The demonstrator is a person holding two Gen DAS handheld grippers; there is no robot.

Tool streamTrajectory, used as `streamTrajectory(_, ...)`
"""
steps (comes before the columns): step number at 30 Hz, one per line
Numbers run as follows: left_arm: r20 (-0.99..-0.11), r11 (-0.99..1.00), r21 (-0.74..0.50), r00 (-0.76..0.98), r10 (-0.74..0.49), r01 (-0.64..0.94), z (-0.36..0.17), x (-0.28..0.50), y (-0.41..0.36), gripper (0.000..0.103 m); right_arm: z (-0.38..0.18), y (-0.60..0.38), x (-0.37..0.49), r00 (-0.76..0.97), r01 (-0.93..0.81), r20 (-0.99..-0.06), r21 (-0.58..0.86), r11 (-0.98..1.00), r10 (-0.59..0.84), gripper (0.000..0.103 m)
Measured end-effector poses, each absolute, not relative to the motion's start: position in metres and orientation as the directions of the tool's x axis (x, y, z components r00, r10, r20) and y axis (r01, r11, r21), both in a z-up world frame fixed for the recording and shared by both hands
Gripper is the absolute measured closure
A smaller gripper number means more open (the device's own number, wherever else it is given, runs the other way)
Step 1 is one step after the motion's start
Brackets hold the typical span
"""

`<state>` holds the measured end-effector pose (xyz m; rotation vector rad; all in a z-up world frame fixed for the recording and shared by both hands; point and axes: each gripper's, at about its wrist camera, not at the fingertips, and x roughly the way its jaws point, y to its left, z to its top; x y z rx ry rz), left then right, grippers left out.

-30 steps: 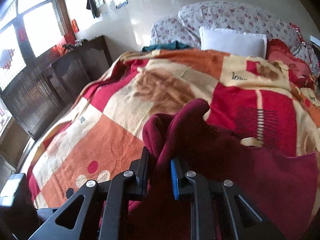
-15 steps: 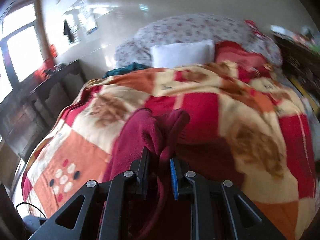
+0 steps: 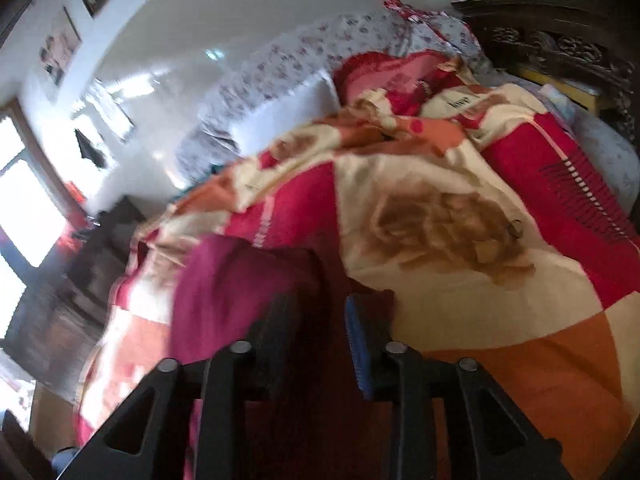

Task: Fold small clothes

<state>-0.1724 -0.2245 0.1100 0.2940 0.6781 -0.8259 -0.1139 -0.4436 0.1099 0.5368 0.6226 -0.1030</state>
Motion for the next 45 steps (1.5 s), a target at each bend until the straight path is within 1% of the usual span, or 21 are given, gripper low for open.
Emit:
streamTrajectory(1,-0.653,0.675,0.000,0.511,-0.558,0.737,0.111,-0.164,-0.217,0.054,0.112,-0.438,-0.112,0.814,0.243,-0.578,0.433,0.868,0.060,0.028)
streamTrajectory(2,-0.655,0.697,0.000,0.526,-0.542,0.717,0.110,-0.154,-0.213,0.054,0.112,-0.434,-0.109,0.811,0.237,-0.581,0.426,0.873,0.064,0.024)
streamTrajectory(6,-0.689,0.755,-0.044,0.527,-0.497,0.654,0.097,-0.119,-0.211,0.054,0.096,-0.415,-0.079,0.772,0.209,-0.627,0.405,0.890,0.104,0.024)
streamTrajectory(7,-0.702,0.764,-0.038,0.527,-0.479,0.644,0.091,-0.113,-0.214,0.054,0.089,-0.410,-0.071,0.759,0.208,-0.642,0.395,0.895,0.107,0.031)
streamTrajectory(8,-0.715,0.768,-0.036,0.520,-0.466,0.639,0.083,-0.108,-0.219,0.054,0.083,-0.407,-0.064,0.747,0.210,-0.656,0.385,0.899,0.106,0.061)
streamTrajectory(9,-0.721,0.767,-0.040,0.513,-0.466,0.640,0.079,-0.106,-0.223,0.054,0.081,-0.403,-0.061,0.740,0.215,-0.667,0.365,0.906,0.092,0.078)
streamTrajectory(10,-0.726,0.765,-0.041,0.506,-0.466,0.643,0.075,-0.106,-0.225,0.054,0.082,-0.402,-0.062,0.745,0.217,-0.663,0.348,0.912,0.076,0.089)
streamTrajectory(11,-0.725,0.760,-0.040,0.504,-0.469,0.649,0.073,-0.104,-0.228,0.054,0.089,-0.400,-0.066,0.760,0.206,-0.647,0.319,0.925,0.054,0.092)
streamTrajectory(13,-0.713,0.744,-0.046,0.500,-0.492,0.667,0.071,-0.108,-0.234,0.053,0.101,-0.400,-0.076,0.771,0.219,-0.636,0.241,0.945,-0.016,0.093)
streamTrajectory(15,-0.702,0.744,-0.066,0.499,-0.508,0.665,0.069,-0.109,-0.237,0.044,0.104,-0.404,-0.080,0.769,0.248,-0.635,0.192,0.949,-0.072,0.094)
streamTrajectory(18,-0.721,0.739,-0.041,0.493,-0.488,0.672,0.060,-0.114,-0.250,0.037,0.079,-0.410,-0.062,0.703,0.301,-0.701,0.137,0.944,-0.122,0.094)
streamTrajectory(21,-0.719,0.737,0.011,0.517,-0.464,0.676,0.058,-0.121,-0.252,0.037,0.073,-0.413,-0.065,0.713,0.313,-0.694,0.187,0.931,-0.101,0.091)
streamTrajectory(24,-0.723,0.738,-0.003,0.508,-0.468,0.675,0.065,-0.123,-0.241,0.037,0.089,-0.421,-0.091,0.745,0.308,-0.666,0.302,0.902,-0.031,0.075)
streamTrajectory(26,-0.711,0.751,0.013,0.534,-0.457,0.660,0.070,-0.126,-0.233,0.037,0.099,-0.414,-0.118,0.765,0.271,-0.644,0.333,0.903,0.008,0.053)
streamTrajectory(28,-0.697,0.760,0.026,0.557,-0.452,0.649,0.072,-0.128,-0.227,0.037,0.100,-0.402,-0.141,0.772,0.243,-0.634,0.361,0.901,0.046,0.040)
streamTrajectory(30,-0.692,0.772,0.041,0.575,-0.436,0.634,0.072,-0.129,-0.224,0.037,0.094,-0.391,-0.153,0.772,0.220,-0.629,0.391,0.894,0.085,0.036)
streamTrajectory(32,-0.703,0.780,0.026,0.566,-0.431,0.625,0.069,-0.129,-0.223,0.037,0.079,-0.382,-0.156,0.760,0.206,-0.637,0.423,0.882,0.128,0.038)
streamTrajectory(33,-0.709,0.781,0.016,0.558,-0.431,0.624,0.068,-0.130,-0.222,0.037,0.074,-0.378,-0.155,0.753,0.200,-0.644,0.419,0.886,0.135,0.046)
streamTrajectory(34,-0.712,0.781,0.010,0.552,-0.433,0.625,0.068,-0.131,-0.223,0.037,0.069,-0.372,-0.153,0.741,0.194,-0.660,0.391,0.900,0.127,0.085)
streamTrajectory(40,-0.698,0.773,0.006,0.556,-0.451,0.634,0.073,-0.142,-0.220,0.034,0.087,-0.366,-0.172,0.761,0.205,-0.649,0.253,0.946,0.008,0.086)
streamTrajectory(45,-0.742,0.780,0.017,0.531,-0.409,0.625,0.046,-0.136,-0.231,0.031,0.050,-0.365,-0.155,0.681,0.252,-0.732,0.198,0.947,-0.029,0.085)
